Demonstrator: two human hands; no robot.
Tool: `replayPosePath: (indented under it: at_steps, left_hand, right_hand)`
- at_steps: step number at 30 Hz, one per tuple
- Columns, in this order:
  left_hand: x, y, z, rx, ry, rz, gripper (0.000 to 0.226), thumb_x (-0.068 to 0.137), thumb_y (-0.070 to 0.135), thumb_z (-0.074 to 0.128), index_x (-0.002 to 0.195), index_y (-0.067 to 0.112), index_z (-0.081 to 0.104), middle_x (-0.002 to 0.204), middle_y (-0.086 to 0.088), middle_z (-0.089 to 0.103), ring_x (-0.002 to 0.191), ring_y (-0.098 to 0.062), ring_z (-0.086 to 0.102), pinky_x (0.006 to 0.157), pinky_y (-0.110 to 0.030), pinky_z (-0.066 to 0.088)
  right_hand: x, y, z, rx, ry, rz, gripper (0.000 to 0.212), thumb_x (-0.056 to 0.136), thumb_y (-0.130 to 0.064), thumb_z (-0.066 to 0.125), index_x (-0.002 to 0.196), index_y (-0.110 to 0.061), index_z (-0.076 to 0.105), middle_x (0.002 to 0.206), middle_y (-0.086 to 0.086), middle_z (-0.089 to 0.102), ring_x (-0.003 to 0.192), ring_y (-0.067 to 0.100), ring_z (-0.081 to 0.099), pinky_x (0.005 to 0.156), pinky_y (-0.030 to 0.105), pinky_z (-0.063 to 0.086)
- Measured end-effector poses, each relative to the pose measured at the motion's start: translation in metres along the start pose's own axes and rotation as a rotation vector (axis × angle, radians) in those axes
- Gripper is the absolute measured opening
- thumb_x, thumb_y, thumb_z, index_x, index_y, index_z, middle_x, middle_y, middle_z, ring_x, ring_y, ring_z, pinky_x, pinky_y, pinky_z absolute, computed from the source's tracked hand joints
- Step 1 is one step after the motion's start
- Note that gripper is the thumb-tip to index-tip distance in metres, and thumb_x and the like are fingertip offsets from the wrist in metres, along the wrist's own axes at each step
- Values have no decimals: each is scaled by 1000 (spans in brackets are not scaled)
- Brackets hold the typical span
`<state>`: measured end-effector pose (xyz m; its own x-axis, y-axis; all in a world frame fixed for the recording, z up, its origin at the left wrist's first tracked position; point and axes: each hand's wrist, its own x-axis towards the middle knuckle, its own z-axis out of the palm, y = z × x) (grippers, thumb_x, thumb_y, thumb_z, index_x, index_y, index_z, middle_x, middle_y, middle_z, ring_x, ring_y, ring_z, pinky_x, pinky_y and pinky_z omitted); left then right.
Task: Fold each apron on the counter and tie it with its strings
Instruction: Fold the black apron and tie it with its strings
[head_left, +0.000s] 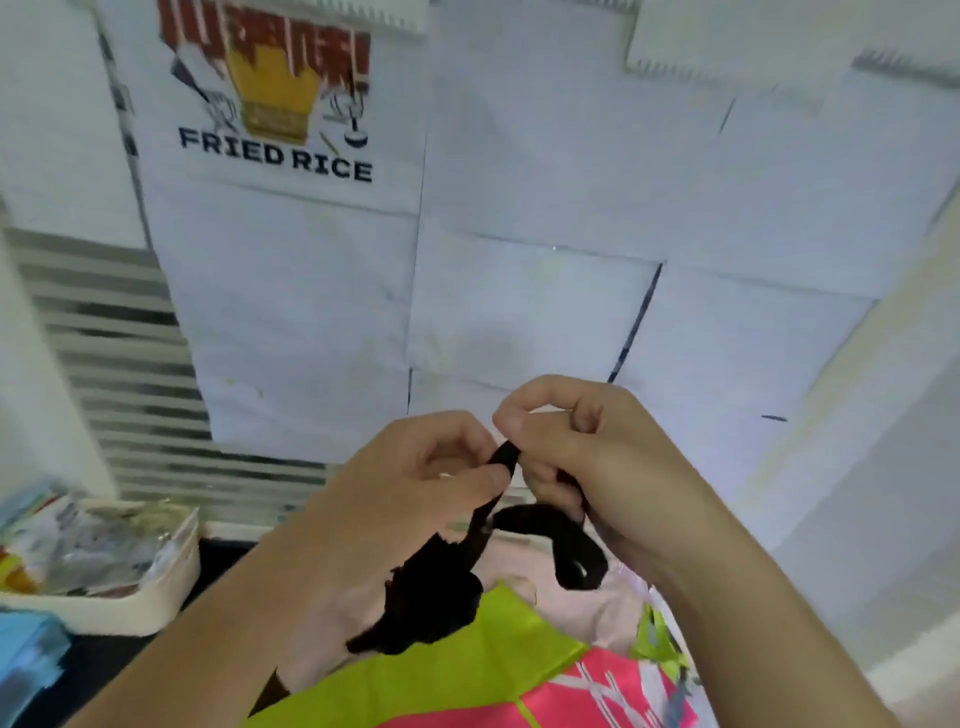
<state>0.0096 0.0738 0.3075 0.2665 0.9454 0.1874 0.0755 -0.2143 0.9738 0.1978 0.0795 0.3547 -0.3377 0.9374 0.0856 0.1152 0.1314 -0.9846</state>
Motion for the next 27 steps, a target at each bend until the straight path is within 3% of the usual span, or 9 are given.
replayPosePath:
  at_steps: [2, 4, 6, 8, 12, 15, 19, 22, 27]
  left_hand:
    - [1, 44, -3, 15, -39, 37, 26, 85, 24, 70, 102, 4, 68, 95, -21, 75, 100, -39, 72, 106, -61, 49]
    - [-1, 76, -8, 1, -21, 76, 24, 85, 23, 70, 99, 4, 65, 79, -14, 72, 83, -34, 69, 100, -56, 53]
    - [-1, 96, -14, -92, 38, 97, 24, 91, 16, 74, 96, -2, 59, 63, -11, 55, 61, -28, 55, 75, -50, 55]
    - [-2, 111, -21, -135, 129, 85, 17, 96, 7, 72, 90, 1, 57, 59, -5, 41, 53, -22, 39, 55, -37, 43]
    - [4, 132, -32, -180, 283, 78, 16, 97, 4, 67, 88, 9, 56, 60, -2, 31, 48, -16, 24, 45, -24, 23]
    - [14, 141, -35, -145, 338, 71, 14, 98, 10, 68, 88, 11, 58, 56, 2, 31, 47, -15, 23, 44, -23, 21]
    - [34, 157, -33, -41, 236, 15, 20, 99, 11, 63, 79, 9, 64, 55, 1, 33, 47, -16, 23, 46, -24, 20]
    - [59, 173, -21, 61, 108, -3, 34, 99, 11, 62, 65, 11, 60, 56, -1, 29, 48, -16, 22, 46, -25, 22]
    - [119, 218, 11, -71, -24, 152, 32, 80, 19, 69, 65, 16, 41, 66, -1, 24, 55, -20, 18, 49, -27, 20]
  right_hand:
    - [-5, -42, -2, 72, -88, -55, 6, 99, -4, 64, 100, -3, 70, 63, 9, 48, 46, 18, 33, 47, 26, 26]
    - [-11, -71, -5, 127, -148, -98, 14, 97, 0, 65, 111, 0, 67, 68, 6, 54, 46, 16, 34, 47, 26, 26]
    - [-14, -89, -9, 181, -193, -126, 26, 92, 4, 69, 117, -2, 66, 74, 5, 56, 45, 14, 30, 45, 23, 26]
    - [-19, -101, -13, 141, -218, -133, 36, 86, 5, 70, 119, -7, 67, 86, 8, 62, 46, 15, 29, 46, 22, 27]
    - [-21, -103, -17, -348, 34, -116, 33, 90, 5, 66, 105, -25, 73, 94, -2, 72, 52, 16, 49, 55, 29, 39]
    - [-16, -98, -25, -433, 195, -136, 22, 94, -5, 68, 93, -26, 74, 90, -6, 71, 51, 15, 52, 55, 30, 43]
    - [-4, -103, -49, -269, 251, -209, 14, 95, -14, 70, 82, -14, 76, 65, 6, 62, 51, 23, 42, 56, 33, 40]
    - [7, -116, -77, -46, 104, -298, 16, 90, -14, 74, 79, -5, 70, 57, 6, 39, 50, 23, 32, 54, 34, 39]
    - [39, -160, -139, 50, -64, -446, 13, 89, -14, 71, 82, -4, 67, 56, 3, 34, 47, 20, 28, 50, 29, 37]
